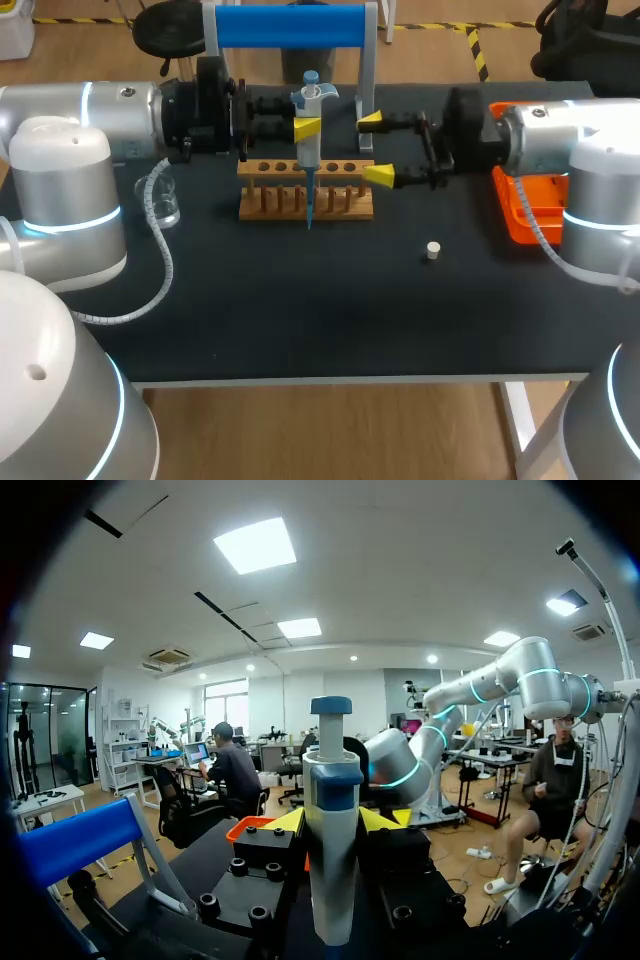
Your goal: Invert the test tube, pick up the pipette, mount the tip to pipette, aspirate from beaker and dispense into the tube, eject the tip, return the pipette, and cap with the stopper.
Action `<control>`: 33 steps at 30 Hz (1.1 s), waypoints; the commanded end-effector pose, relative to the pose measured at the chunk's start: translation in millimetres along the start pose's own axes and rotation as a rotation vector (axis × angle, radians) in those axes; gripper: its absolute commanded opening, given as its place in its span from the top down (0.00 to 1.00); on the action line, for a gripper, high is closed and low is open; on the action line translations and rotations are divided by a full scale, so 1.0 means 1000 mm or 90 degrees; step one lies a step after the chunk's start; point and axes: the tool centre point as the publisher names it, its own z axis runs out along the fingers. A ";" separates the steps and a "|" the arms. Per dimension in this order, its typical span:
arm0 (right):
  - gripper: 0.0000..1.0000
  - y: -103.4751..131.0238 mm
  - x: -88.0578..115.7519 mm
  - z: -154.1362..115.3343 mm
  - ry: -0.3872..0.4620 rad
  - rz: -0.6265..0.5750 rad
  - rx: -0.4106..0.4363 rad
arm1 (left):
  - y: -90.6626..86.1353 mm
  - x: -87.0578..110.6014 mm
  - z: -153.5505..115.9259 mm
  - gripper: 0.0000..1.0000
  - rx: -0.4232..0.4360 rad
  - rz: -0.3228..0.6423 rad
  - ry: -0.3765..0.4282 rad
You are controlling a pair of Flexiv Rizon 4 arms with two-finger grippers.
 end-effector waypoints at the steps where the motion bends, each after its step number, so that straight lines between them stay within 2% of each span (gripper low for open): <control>1: 0.00 0.000 0.000 0.010 0.001 0.000 0.002 | 0.001 0.001 0.000 1.00 0.003 0.002 -0.002; 18: 0.00 0.000 -0.002 0.043 0.019 0.003 0.009 | 0.001 0.001 0.000 1.00 0.003 0.002 -0.002; 33: 0.00 0.004 -0.012 0.066 0.018 0.005 0.001 | 0.001 0.001 0.000 1.00 0.003 0.002 -0.002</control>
